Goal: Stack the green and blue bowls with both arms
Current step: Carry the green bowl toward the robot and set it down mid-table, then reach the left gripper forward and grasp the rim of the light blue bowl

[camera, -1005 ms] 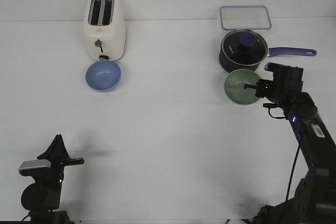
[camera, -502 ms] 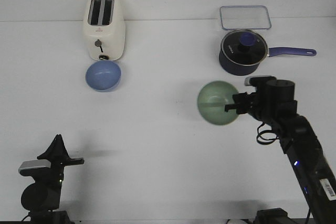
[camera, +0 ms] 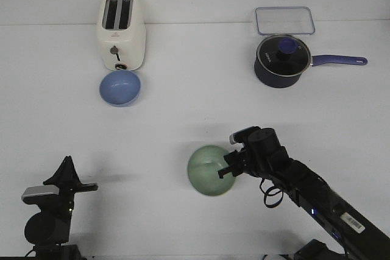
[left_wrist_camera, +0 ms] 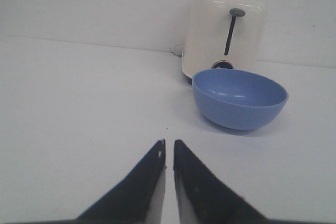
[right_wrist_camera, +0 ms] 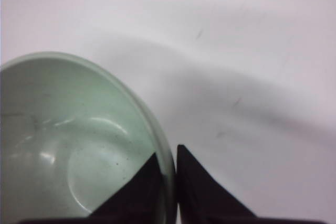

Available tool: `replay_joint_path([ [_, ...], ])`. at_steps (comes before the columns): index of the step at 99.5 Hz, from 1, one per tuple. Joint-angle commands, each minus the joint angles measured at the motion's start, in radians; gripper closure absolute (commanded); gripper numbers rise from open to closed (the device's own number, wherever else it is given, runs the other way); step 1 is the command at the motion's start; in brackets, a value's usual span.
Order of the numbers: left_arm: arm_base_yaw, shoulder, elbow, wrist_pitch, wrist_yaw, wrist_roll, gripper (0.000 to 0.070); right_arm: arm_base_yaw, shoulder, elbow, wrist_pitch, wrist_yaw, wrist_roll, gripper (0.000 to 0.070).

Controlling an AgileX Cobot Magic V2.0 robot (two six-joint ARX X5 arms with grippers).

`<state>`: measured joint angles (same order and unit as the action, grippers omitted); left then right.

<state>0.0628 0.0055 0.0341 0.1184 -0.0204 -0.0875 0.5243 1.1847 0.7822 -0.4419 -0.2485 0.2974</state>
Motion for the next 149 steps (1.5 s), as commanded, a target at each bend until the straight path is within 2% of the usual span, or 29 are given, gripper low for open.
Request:
replay_joint_path([
  [1,0.002,-0.002,-0.020,0.012,0.003,-0.042,0.0685,0.024,0.013,-0.006,0.024,0.020,0.036,0.0700],
  [13,0.002,-0.002,-0.020,0.013,0.003,-0.138,0.0686,0.056,0.014,-0.030,0.023,0.061,0.039,0.0700],
  [26,0.002,-0.002,-0.020,0.014,0.003,-0.192,0.0686,0.066,0.015,-0.039,0.019,0.067,0.039,0.0700],
  [60,0.002,-0.002,-0.020,0.014,0.003,-0.302,0.0688,0.066,0.026,-0.043,0.014,0.076,-0.007,0.0700],
  [77,0.002,-0.002,-0.019,0.014,0.003,-0.311,0.0688,0.066,0.093,-0.043,0.014,0.073,-0.014,0.0699],
  [82,0.002,-0.002,-0.018,0.014,0.003,-0.311,0.0688,0.066,0.096,-0.043,0.015,0.073,-0.014,0.0659],
  [92,0.002,-0.002,-0.014,0.015,0.003,-0.328,0.0688,0.065,0.094,-0.042,0.023,0.073,-0.016,0.0485],
  [100,0.002,-0.002,-0.010,0.014,0.003,-0.353,0.0688,0.057,0.075,-0.040,0.023,0.073,-0.016,0.0410],
  [111,0.002,-0.001,0.004,0.013,0.014,-0.423,0.0688,0.036,0.015,-0.035,0.026,0.072,-0.018,0.0403],
  [129,0.002,0.001,0.048,-0.040,0.051,-0.480,0.0687,-0.021,-0.129,-0.034,0.029,0.073,-0.019,0.0404],
  [149,0.002,0.099,0.177,-0.126,0.051,-0.470,0.0686,-0.106,-0.282,-0.034,0.028,0.073,-0.018,0.0404],
])
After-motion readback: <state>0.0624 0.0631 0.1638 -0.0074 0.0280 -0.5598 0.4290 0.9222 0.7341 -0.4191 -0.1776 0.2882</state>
